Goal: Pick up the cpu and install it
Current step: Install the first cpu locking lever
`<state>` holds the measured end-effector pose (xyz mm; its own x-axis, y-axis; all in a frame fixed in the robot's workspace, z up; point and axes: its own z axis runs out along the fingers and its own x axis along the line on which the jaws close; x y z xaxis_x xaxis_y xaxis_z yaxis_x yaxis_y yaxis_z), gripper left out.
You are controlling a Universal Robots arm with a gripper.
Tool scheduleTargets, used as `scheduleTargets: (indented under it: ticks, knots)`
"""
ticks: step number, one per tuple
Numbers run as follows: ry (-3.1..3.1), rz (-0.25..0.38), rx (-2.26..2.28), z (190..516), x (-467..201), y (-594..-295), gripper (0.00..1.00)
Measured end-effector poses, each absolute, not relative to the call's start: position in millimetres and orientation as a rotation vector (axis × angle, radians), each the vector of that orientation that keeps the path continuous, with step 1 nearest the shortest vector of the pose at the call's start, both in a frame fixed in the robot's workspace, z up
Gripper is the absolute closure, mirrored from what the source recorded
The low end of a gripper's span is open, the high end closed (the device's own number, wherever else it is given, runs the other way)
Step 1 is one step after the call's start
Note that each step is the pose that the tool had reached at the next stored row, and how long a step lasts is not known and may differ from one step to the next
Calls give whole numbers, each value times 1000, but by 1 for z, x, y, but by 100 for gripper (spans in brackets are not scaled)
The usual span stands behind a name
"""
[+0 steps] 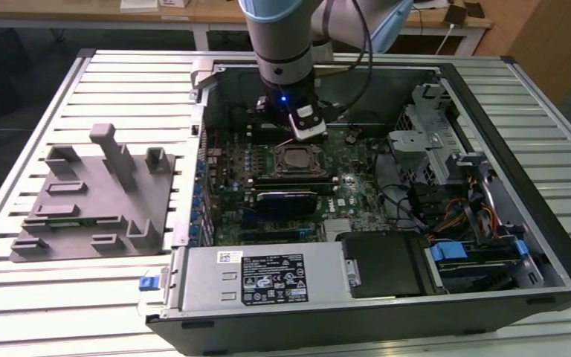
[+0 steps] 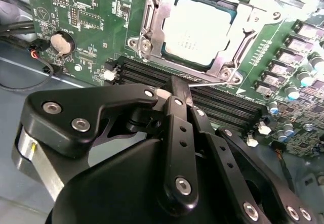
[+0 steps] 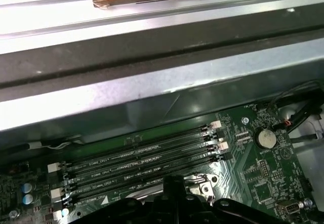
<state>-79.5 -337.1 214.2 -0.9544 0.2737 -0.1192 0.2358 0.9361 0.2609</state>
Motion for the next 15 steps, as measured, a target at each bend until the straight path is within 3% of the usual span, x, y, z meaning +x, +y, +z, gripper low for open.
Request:
scheduleTargets:
  ticks: [15]
  knots:
    - [2921, 367, 388, 201, -80, -331, 89]
